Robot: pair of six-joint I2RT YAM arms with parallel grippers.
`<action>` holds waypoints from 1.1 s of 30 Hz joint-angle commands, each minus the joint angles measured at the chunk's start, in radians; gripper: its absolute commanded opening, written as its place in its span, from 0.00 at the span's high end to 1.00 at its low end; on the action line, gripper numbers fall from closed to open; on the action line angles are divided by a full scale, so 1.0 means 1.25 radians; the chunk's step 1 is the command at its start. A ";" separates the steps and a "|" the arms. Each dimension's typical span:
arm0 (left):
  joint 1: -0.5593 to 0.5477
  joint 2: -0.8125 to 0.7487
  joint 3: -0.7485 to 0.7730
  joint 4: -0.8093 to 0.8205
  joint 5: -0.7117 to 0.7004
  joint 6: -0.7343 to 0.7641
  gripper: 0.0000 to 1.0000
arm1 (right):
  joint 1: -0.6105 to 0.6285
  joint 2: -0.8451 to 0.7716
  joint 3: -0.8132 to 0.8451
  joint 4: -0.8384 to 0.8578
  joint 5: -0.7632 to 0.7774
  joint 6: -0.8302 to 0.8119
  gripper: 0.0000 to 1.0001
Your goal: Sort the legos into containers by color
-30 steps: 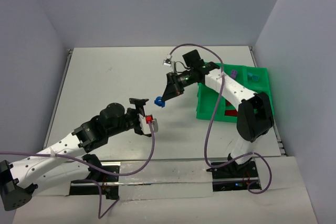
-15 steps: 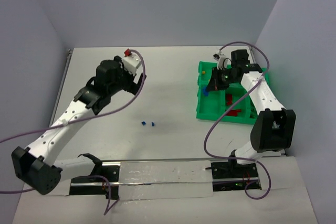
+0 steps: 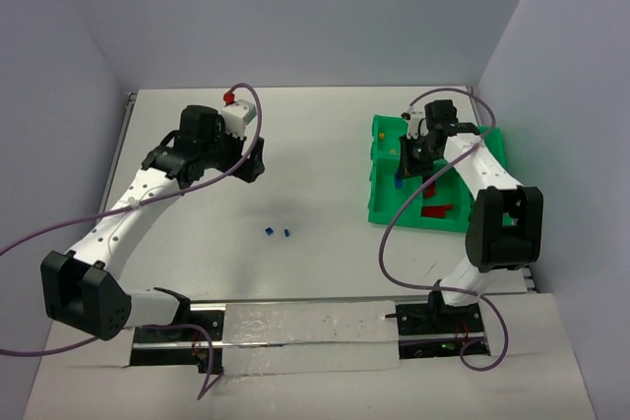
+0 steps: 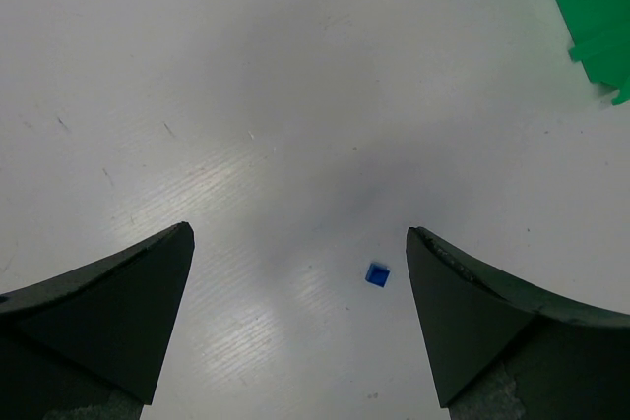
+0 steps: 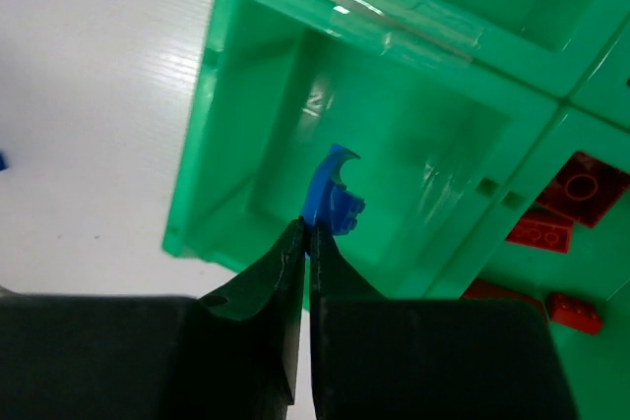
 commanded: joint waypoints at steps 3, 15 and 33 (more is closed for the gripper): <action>0.035 0.010 -0.032 -0.017 0.066 -0.048 0.01 | 0.024 0.040 0.014 0.037 0.035 0.005 0.75; 0.096 -0.014 -0.076 0.008 0.111 -0.069 0.01 | 0.112 -0.088 0.038 0.040 -0.013 -0.011 0.41; 0.181 -0.017 -0.085 0.048 0.115 -0.158 0.05 | 0.655 0.145 0.114 0.082 0.014 0.109 0.48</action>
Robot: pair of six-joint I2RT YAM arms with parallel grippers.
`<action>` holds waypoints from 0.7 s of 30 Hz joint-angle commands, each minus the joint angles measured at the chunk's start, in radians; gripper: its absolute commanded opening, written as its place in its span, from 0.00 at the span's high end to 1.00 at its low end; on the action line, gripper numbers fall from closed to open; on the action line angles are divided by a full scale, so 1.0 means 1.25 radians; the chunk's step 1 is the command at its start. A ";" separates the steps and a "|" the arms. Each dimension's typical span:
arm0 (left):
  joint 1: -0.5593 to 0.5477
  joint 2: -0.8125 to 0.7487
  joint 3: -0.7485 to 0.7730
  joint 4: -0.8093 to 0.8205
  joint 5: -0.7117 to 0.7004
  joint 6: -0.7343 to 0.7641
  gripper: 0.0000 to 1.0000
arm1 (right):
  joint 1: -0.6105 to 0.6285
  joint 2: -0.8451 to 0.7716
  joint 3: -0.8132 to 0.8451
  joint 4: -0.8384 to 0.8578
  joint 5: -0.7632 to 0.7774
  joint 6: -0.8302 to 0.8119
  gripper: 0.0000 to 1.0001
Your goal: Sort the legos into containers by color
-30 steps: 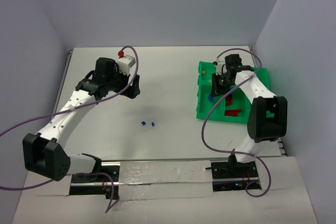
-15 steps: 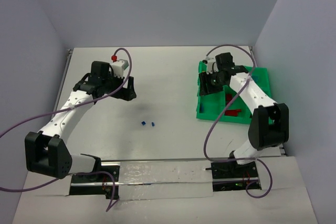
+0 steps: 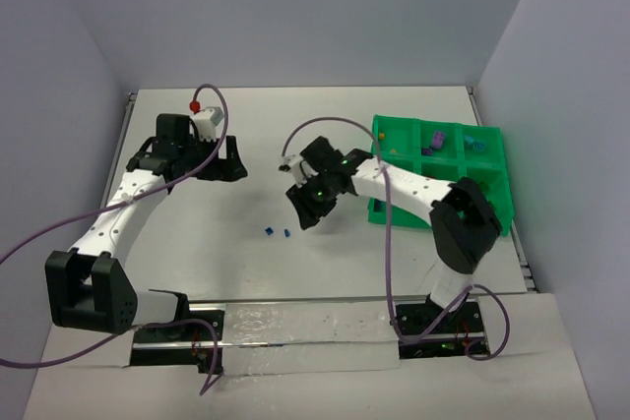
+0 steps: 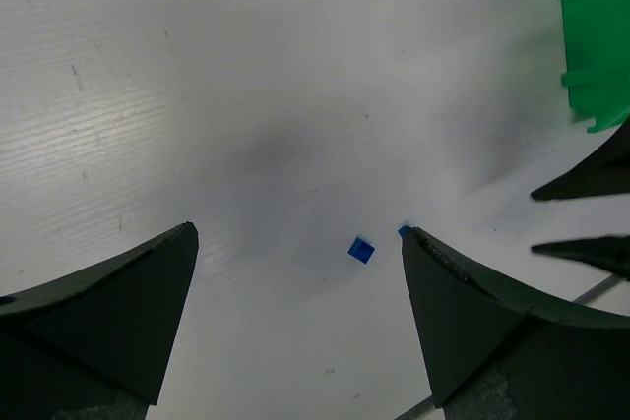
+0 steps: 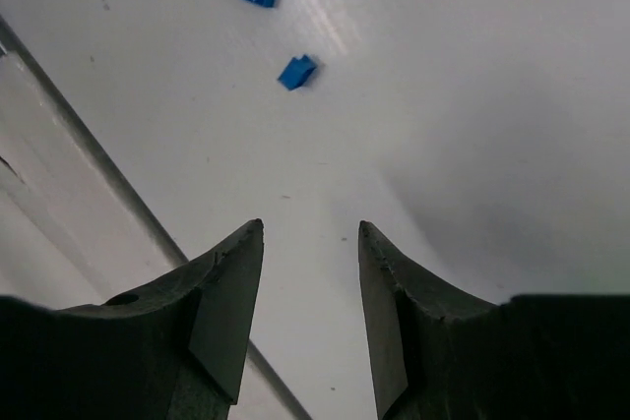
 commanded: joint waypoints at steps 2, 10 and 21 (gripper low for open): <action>0.007 -0.025 -0.001 0.048 -0.026 -0.036 0.05 | 0.096 0.094 0.097 0.008 0.055 0.081 0.47; 0.011 -0.044 -0.014 0.058 -0.039 -0.030 0.05 | 0.117 0.208 0.165 0.005 0.089 0.125 0.51; 0.013 -0.061 -0.032 0.072 -0.044 -0.029 0.05 | 0.127 0.284 0.232 -0.014 0.175 0.155 0.56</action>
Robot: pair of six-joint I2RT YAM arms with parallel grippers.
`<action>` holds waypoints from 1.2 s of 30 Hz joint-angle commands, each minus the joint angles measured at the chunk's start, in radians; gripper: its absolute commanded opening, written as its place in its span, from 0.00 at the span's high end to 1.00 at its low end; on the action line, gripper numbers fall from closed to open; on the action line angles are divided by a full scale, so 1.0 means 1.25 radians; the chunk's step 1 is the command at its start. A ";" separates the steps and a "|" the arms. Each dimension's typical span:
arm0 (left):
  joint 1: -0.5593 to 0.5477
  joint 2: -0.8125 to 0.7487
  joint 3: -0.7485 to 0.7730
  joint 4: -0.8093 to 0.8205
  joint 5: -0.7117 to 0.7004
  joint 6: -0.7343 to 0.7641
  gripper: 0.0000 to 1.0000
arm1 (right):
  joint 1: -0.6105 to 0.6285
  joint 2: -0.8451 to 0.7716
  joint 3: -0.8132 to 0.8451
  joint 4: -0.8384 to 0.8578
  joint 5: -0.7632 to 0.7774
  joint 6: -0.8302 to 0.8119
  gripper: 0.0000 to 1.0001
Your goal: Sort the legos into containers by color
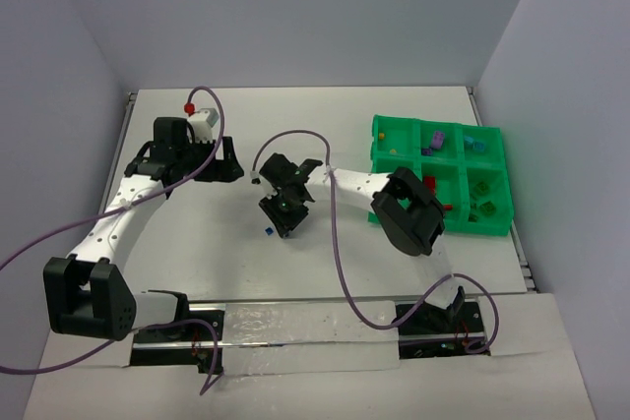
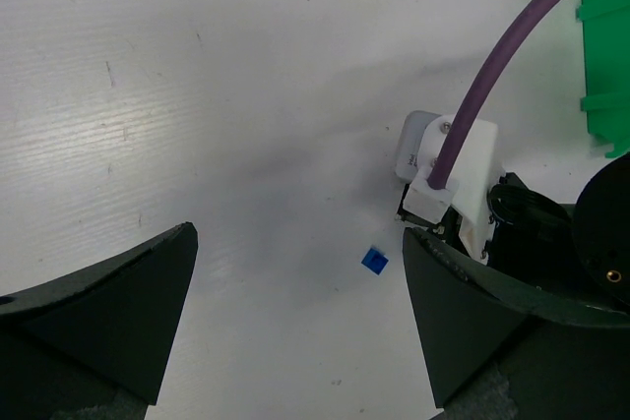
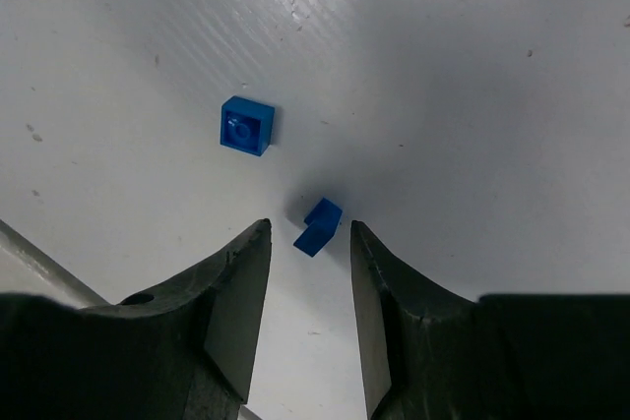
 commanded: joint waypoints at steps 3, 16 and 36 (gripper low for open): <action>0.006 -0.036 -0.003 0.043 -0.005 -0.005 0.05 | 0.006 0.017 0.043 -0.007 0.038 0.019 0.58; 0.006 -0.034 -0.003 0.047 -0.007 -0.001 0.04 | 0.006 0.013 0.026 -0.015 0.023 0.008 0.73; 0.001 -0.010 0.004 0.039 0.123 0.095 0.04 | -0.338 -0.401 -0.124 -0.065 0.032 -0.120 0.81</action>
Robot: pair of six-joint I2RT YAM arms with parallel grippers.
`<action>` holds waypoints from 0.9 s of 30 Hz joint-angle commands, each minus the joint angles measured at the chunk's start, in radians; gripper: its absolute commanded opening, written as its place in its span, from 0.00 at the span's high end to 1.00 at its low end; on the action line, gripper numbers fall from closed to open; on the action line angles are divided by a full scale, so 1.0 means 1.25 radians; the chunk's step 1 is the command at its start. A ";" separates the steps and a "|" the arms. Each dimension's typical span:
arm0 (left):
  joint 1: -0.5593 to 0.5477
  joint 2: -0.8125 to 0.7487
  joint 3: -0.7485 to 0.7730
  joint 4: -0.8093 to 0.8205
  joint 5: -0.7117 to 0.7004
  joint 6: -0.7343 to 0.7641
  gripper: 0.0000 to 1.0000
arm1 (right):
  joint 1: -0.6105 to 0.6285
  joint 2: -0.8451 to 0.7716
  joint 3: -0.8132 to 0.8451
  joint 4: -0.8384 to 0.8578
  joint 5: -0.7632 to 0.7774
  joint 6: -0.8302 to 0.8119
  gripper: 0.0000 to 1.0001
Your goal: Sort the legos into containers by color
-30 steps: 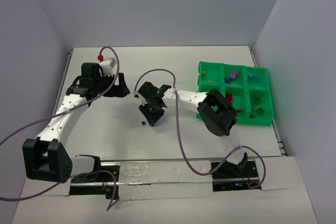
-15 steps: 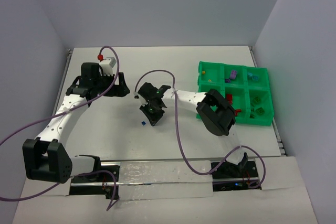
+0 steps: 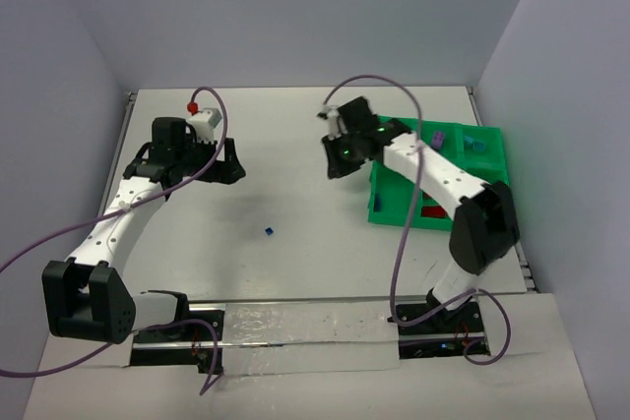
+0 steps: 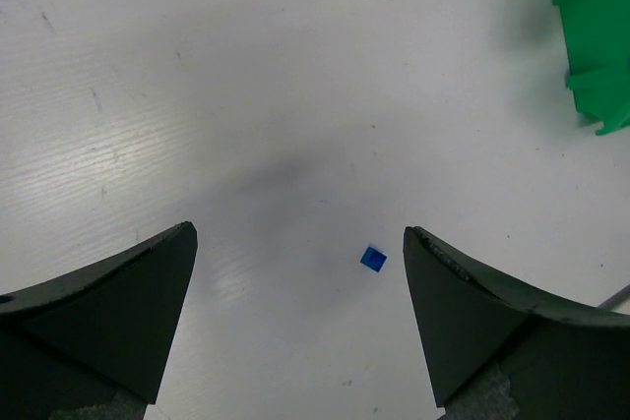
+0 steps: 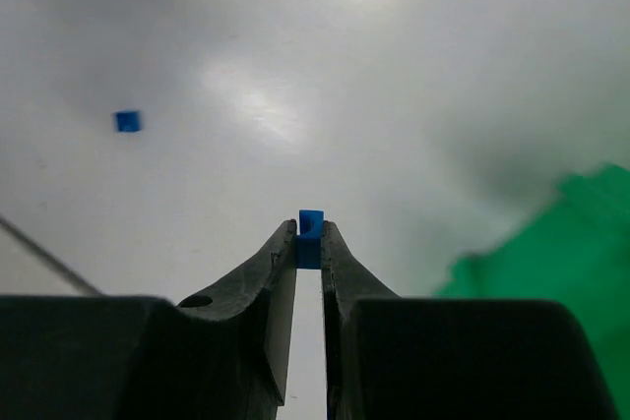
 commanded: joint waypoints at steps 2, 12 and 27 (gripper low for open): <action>-0.008 0.015 0.016 0.015 0.087 0.060 0.04 | -0.123 -0.131 -0.072 -0.035 0.064 -0.074 0.81; -0.058 0.033 0.027 0.009 0.058 0.101 0.04 | -0.294 -0.150 -0.159 -0.026 0.130 -0.115 0.80; -0.057 0.025 0.024 0.000 0.029 0.094 0.04 | -0.303 -0.059 -0.097 -0.033 0.113 -0.113 0.54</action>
